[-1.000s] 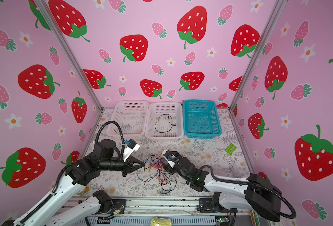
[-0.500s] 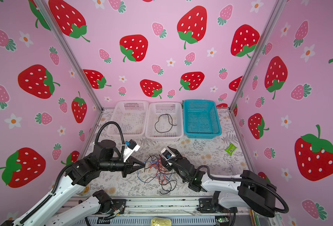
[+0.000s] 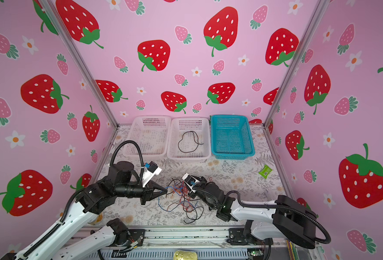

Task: Untangle and sort cables by color
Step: Untie the cable.

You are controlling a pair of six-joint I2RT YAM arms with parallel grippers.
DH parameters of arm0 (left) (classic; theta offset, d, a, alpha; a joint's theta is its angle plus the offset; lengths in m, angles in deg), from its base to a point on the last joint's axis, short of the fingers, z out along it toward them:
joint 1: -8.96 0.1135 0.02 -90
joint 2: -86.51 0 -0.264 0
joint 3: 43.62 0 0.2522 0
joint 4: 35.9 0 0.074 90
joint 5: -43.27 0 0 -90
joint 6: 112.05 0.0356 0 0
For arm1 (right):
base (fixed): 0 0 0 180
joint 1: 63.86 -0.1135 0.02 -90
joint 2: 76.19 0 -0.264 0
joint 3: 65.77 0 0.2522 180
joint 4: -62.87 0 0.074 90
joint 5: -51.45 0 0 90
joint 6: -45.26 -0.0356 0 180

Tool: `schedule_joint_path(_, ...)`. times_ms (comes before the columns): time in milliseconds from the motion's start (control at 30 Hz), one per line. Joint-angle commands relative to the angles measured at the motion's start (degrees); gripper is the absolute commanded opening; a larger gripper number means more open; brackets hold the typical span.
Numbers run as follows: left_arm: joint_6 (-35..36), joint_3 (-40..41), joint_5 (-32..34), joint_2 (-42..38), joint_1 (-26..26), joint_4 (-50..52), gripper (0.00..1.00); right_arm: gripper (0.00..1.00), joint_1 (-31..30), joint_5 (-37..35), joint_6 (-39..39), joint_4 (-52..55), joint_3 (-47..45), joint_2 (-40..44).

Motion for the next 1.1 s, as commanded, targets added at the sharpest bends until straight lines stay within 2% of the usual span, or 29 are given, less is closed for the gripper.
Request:
schedule_joint_path(0, 0.4, 0.2, 0.3, -0.3, -0.3, -0.5, 0.0, 0.17, -0.4, 0.8, -0.1, -2.3, -0.9, 1.4)
schedule_joint_path(233, 0.7, -0.2, 5.6, 0.7, -0.3, 1.6, 0.0, 0.0, -0.5, -1.0, -0.5, 0.8, -1.1, 2.7)
schedule_joint_path(433, 0.6, -0.5, 11.8, 0.3, -0.3, 3.0, 0.0, 0.0, -0.3, -9.4, -1.3, 4.1, -1.6, 4.3)
schedule_joint_path(533, 0.8, 0.0, 11.9, -0.5, -0.3, 3.2, 0.0, 0.0, 1.3, -12.1, -3.9, 5.0, -2.4, 5.6)
schedule_joint_path(833, 0.4, 0.0, 16.3, -1.8, -0.2, 3.3, 0.0, 0.0, 11.3, -7.0, -19.2, 13.3, -2.1, 11.2)
schedule_joint_path(933, -0.1, 0.4, 19.1, -4.3, 0.0, 2.3, 0.0, 0.0, 15.5, -3.2, -24.9, 17.2, -2.2, 11.0)
schedule_joint_path(1067, -1.1, 0.8, 19.5, -7.1, 0.4, 0.1, 0.0, 0.0, 16.7, -2.2, -28.1, 19.2, -2.8, 8.9)
